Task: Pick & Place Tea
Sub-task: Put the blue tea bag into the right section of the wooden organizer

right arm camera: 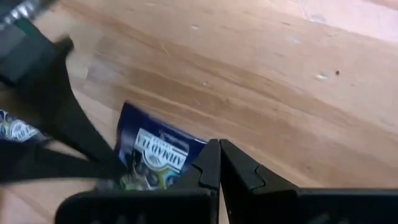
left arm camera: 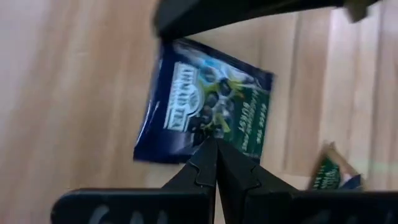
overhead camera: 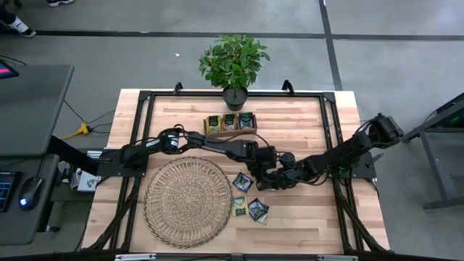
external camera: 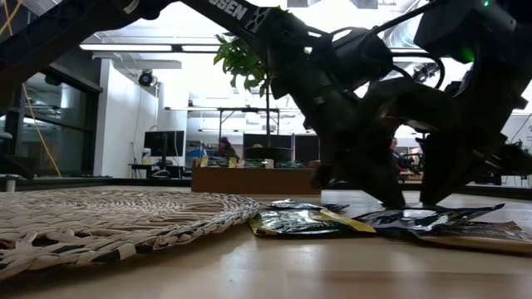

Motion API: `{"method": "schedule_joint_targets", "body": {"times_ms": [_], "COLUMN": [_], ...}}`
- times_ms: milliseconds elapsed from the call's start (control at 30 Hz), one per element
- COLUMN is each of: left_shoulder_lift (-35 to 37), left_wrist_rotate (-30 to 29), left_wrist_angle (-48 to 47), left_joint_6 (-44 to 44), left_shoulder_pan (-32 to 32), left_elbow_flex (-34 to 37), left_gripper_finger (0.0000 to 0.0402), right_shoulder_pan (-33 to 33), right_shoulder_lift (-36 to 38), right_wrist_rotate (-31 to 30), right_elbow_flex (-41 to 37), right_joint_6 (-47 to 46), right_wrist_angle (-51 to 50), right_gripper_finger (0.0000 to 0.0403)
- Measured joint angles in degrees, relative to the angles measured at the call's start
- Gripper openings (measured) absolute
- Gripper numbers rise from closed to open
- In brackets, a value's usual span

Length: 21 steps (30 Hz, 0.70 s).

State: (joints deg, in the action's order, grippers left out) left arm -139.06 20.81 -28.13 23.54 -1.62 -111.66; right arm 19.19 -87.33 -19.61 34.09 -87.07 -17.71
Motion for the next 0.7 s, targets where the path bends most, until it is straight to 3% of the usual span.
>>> {"method": "schedule_joint_targets", "body": {"times_ms": [500, 700], "left_shoulder_lift": [-0.1, 0.3], "left_wrist_rotate": [0.9, 2.9], "left_wrist_angle": [1.4, 1.1], "left_joint_6": [3.8, 4.7], "left_shoulder_pan": [0.1, 0.0], "left_elbow_flex": [0.0, -0.1], "left_gripper_finger": [0.0000, 0.0000], "right_shoulder_pan": [0.7, 1.3], "right_shoulder_lift": [2.6, 8.1], "right_wrist_rotate": [-1.4, 3.6], "right_elbow_flex": [0.1, 0.1], "right_joint_6": [5.4, 5.1], "right_wrist_angle": [0.1, 1.4], "right_gripper_finger": [0.0000, 0.0000]}}
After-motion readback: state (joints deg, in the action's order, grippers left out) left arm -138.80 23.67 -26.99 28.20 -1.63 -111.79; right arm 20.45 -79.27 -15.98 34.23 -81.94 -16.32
